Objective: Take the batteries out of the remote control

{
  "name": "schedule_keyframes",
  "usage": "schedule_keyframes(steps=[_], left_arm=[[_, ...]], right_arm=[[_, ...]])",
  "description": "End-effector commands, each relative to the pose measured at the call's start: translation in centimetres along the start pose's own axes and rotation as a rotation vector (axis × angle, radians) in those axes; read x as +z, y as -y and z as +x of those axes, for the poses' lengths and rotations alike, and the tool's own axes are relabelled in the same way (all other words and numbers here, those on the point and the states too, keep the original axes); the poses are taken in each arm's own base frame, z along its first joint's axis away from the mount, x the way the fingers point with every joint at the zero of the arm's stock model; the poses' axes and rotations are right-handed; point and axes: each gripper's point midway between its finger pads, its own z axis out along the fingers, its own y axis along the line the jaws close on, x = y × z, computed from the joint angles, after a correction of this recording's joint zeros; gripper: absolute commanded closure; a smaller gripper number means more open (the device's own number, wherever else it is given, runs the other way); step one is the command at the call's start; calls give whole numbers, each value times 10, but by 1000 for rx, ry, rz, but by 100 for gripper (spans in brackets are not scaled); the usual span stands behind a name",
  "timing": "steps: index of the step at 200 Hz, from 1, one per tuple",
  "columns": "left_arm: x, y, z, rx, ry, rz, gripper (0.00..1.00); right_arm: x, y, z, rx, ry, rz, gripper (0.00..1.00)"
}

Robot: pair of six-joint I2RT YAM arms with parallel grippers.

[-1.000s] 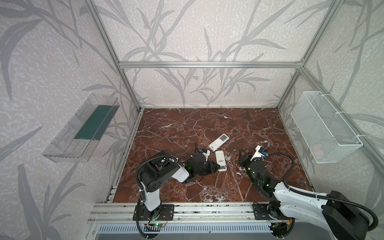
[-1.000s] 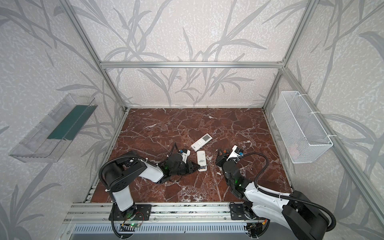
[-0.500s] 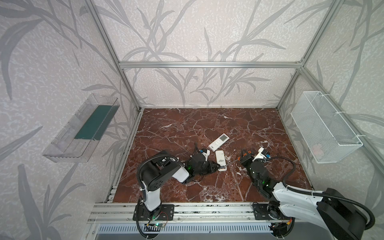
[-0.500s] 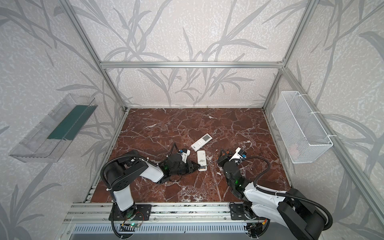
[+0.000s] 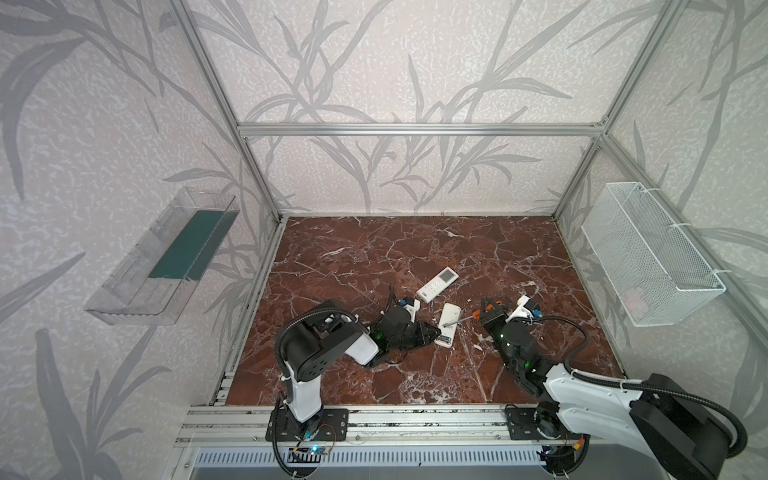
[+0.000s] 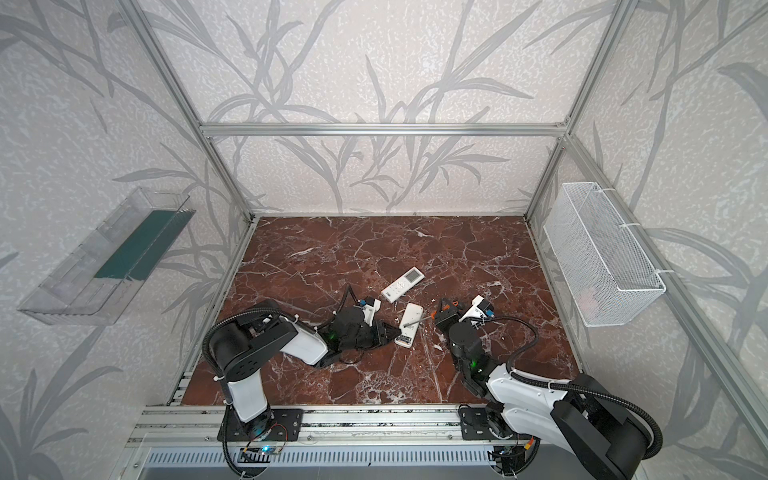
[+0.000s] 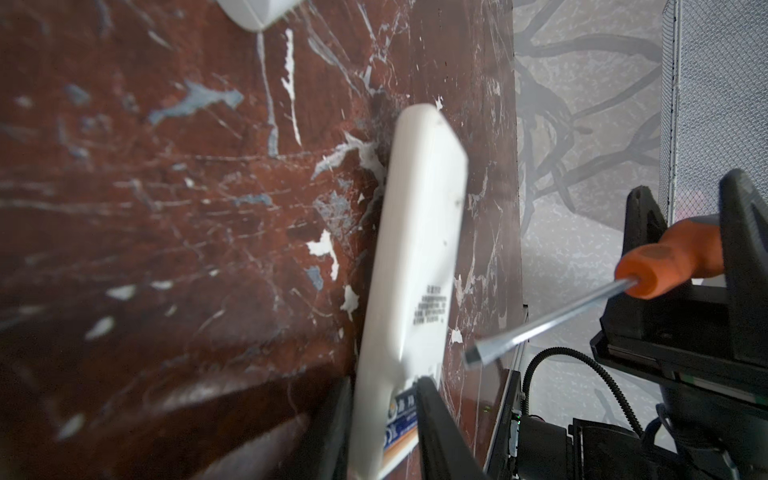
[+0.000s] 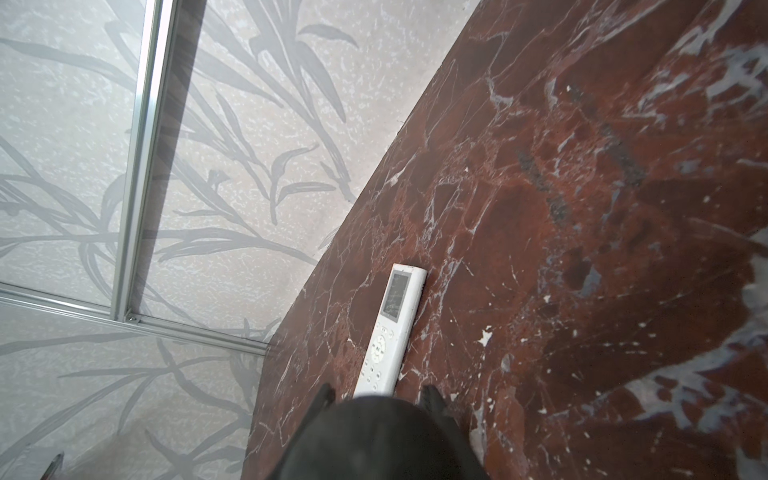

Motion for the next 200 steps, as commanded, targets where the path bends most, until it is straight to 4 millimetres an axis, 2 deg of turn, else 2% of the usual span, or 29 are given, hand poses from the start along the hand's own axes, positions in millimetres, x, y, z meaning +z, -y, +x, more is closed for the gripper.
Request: schedule_keyframes(steps=[1, 25, 42, 56, 100, 118, 152, 180, 200], left_arm=[[1, -30, 15, -48, -45, -97, 69], [1, -27, 13, -41, -44, -87, 69], [-2, -23, 11, -23, -41, -88, 68], [-4, -20, 10, 0, -48, -104, 67], [-6, -18, 6, 41, -80, -153, 66], [-5, -20, 4, 57, -97, -179, 65], [-9, -18, -6, 101, -96, -218, 64], [-13, -16, -14, 135, -90, -247, 64], [-12, -17, -15, 131, -89, -246, 64]], right_arm=[[-2, -4, -3, 38, 6, -18, 100], [-4, 0, -4, 13, 9, -14, 100], [-7, -5, -6, -42, 6, -18, 100], [-11, 1, -7, -127, -18, 42, 100], [-37, -5, -46, -352, 52, 122, 100], [-40, -4, -51, -430, 56, 147, 100], [-24, 0, -37, -495, 7, 159, 100], [0, -10, -20, -537, -24, 130, 100], [17, -22, -11, -506, -21, 61, 100]])
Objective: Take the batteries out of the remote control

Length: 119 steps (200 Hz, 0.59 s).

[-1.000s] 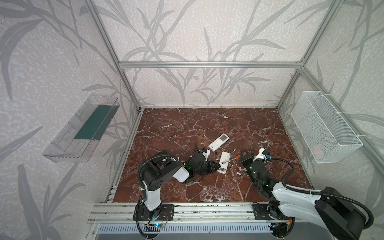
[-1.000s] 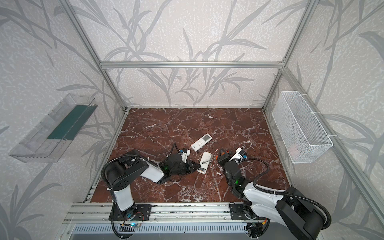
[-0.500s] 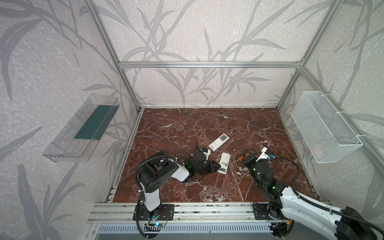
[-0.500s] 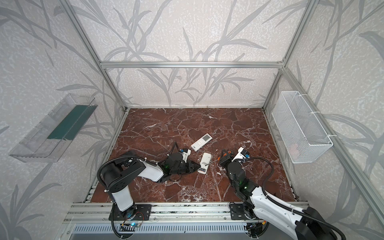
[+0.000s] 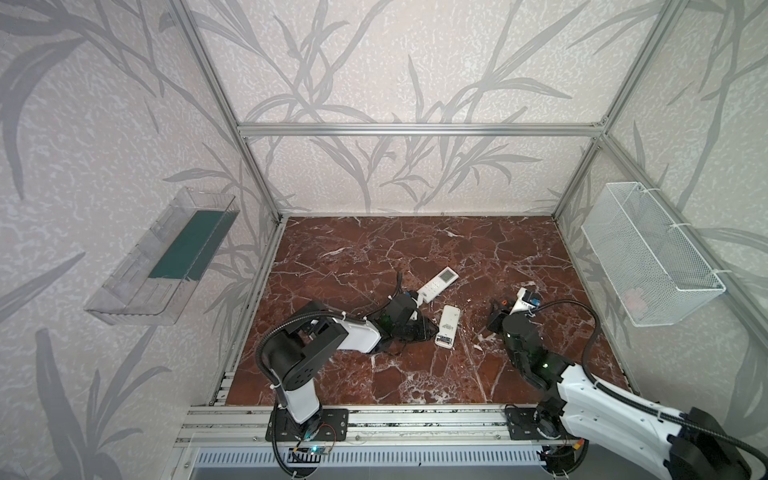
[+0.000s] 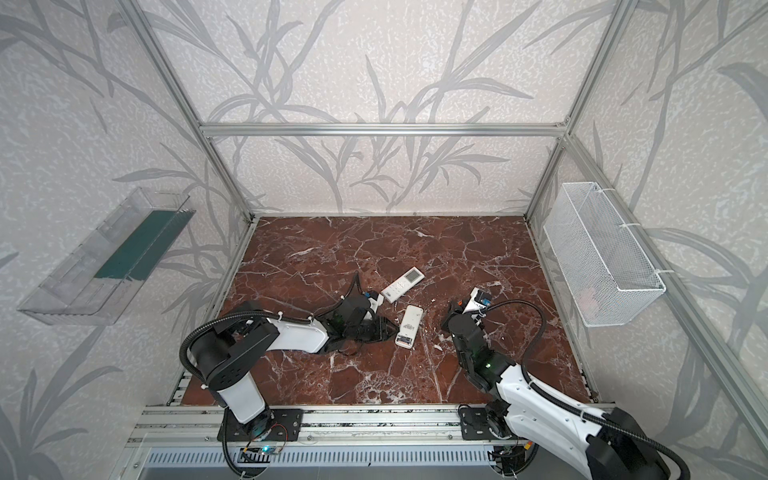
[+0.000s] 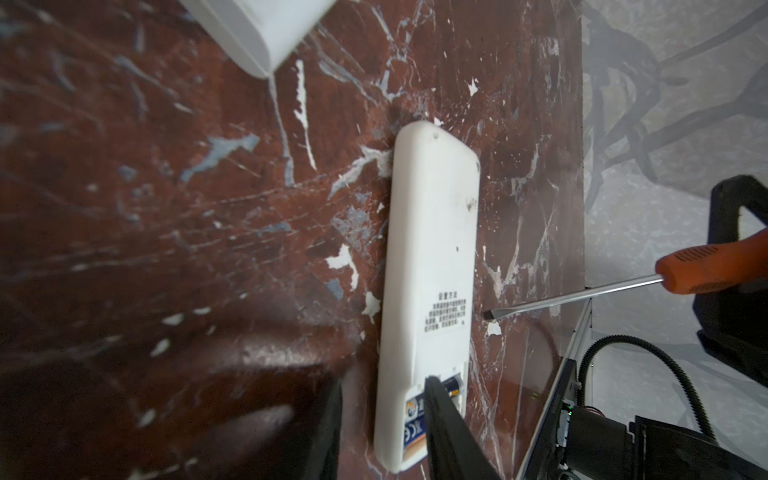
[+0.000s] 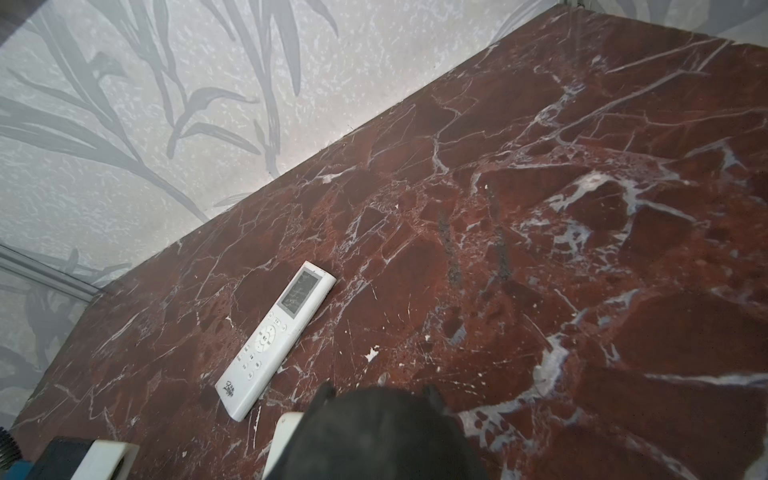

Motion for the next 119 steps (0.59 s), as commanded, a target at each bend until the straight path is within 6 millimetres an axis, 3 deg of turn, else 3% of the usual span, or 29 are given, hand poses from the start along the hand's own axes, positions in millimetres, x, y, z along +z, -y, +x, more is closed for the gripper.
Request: schedule_keyframes(steps=[1, 37, 119], left_arm=[[-3, -12, 1, 13, -14, -64, 64], [-3, -11, 0, -5, 6, -42, 66], [2, -15, 5, -78, 25, 11, 67]], right_arm=[[11, -35, -12, 21, 47, -126, 100], [25, -65, -18, 20, 64, -200, 100], [52, -95, -18, -11, 84, -273, 100]])
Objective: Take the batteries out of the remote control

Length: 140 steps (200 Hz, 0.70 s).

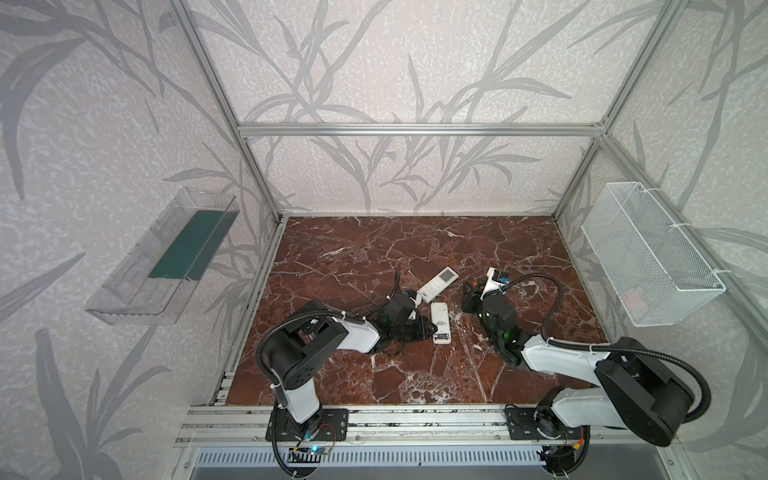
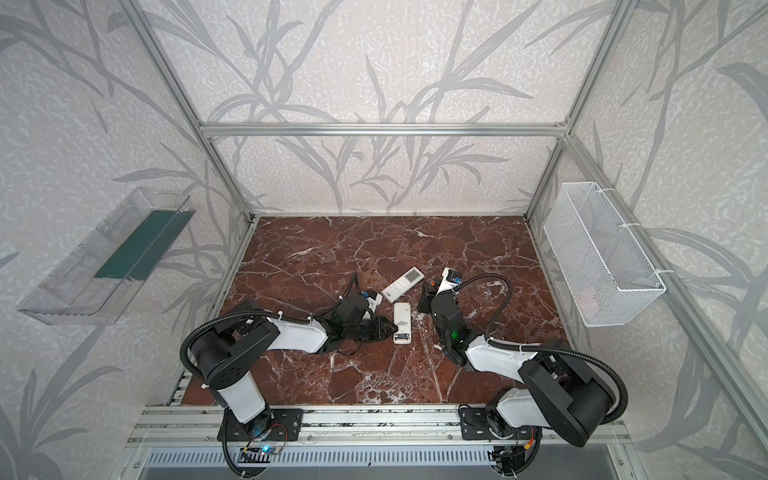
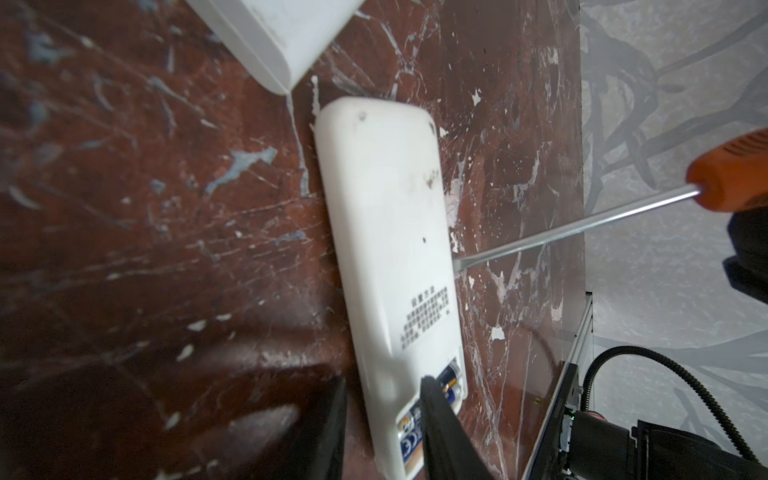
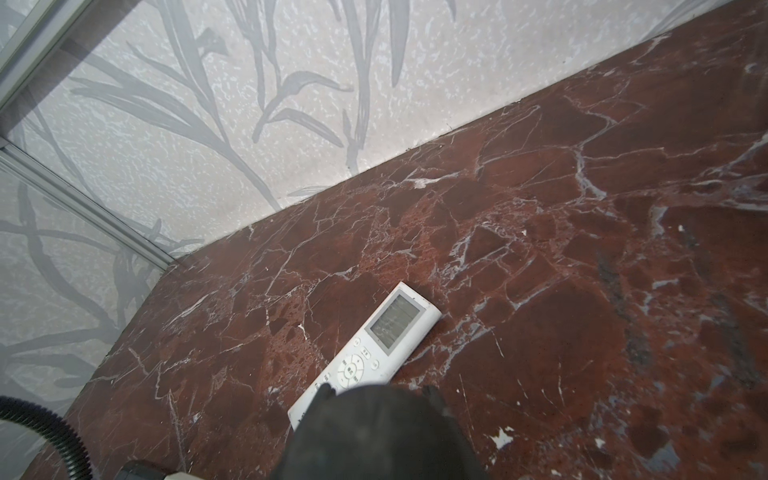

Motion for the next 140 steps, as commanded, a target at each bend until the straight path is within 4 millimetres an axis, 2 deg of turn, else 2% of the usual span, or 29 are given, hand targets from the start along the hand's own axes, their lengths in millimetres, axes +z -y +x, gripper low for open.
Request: schedule_keyframes(steps=[1, 33, 49, 92, 123, 140], left_arm=[[1, -13, 6, -52, 4, -15, 67], [-7, -13, 1, -40, 23, -31, 65], [-11, -10, -3, -28, 34, -45, 61], [-8, -17, -4, -33, 28, -82, 61], [-2, -20, -5, -66, 39, -73, 61], [0, -21, -6, -81, 48, -67, 61]], right_arm=[[6, -26, -26, 32, 80, -92, 100], [-3, -27, -33, 39, 74, -95, 100], [-17, -24, -40, 27, 60, -76, 100], [-56, -19, -51, 13, 31, -39, 100], [-57, -13, -35, 50, -4, -14, 100], [-57, -17, -27, 47, -3, 1, 100]])
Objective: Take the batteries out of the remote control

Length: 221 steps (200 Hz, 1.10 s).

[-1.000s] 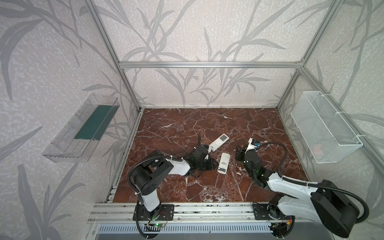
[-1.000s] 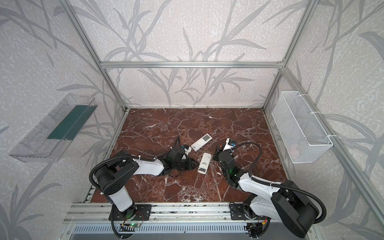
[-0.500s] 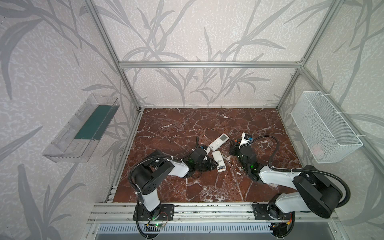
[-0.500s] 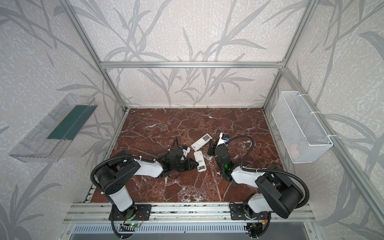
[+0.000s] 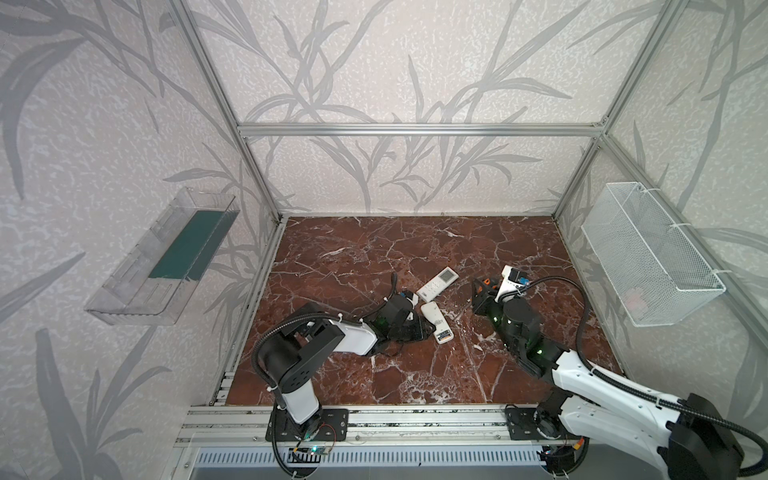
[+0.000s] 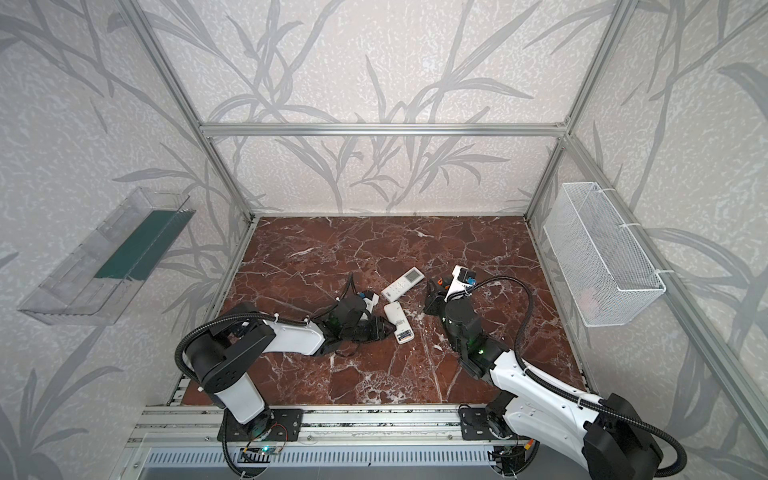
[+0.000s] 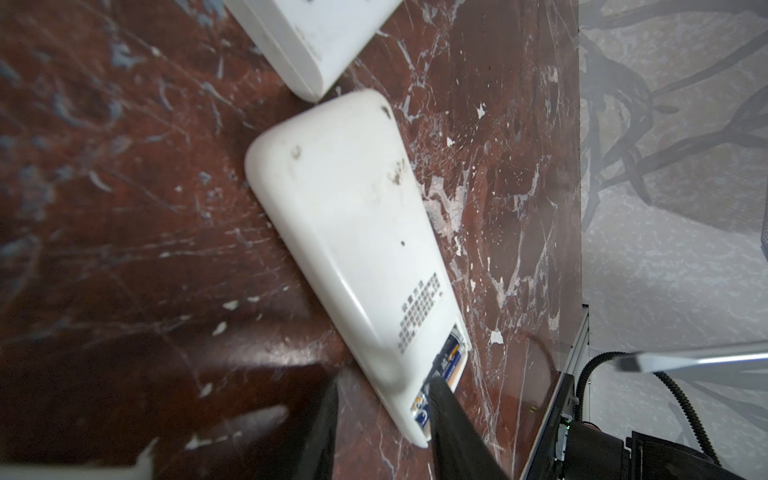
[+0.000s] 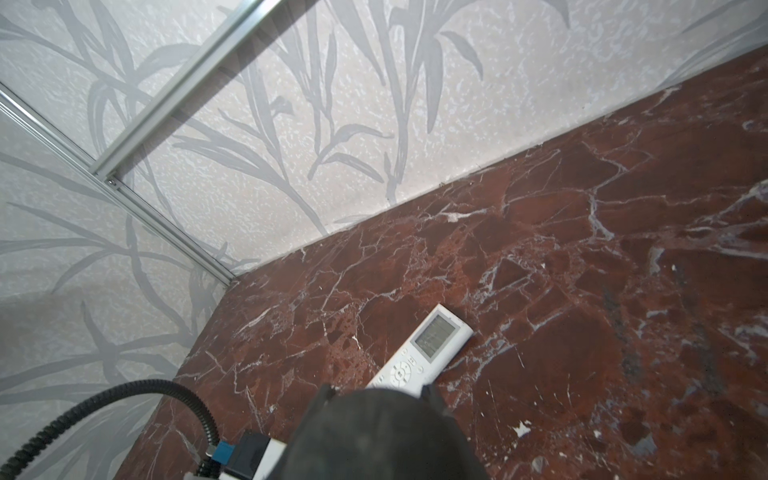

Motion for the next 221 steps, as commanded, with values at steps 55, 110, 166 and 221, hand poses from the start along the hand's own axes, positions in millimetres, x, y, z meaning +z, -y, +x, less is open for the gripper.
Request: schedule_keyframes(steps=[55, 110, 166, 221], left_arm=[[6, -22, 1, -60, 23, -62, 61], [7, -25, 3, -72, 24, -59, 62], [10, -27, 5, -85, 22, -53, 62], [11, -30, 9, -95, 13, -53, 63]], right_arm=[[1, -6, 17, -89, 56, 115, 100], [6, -7, 27, -106, 66, 140, 100], [10, -10, 28, -137, 72, 137, 100], [12, -5, 41, -144, 36, 146, 100]])
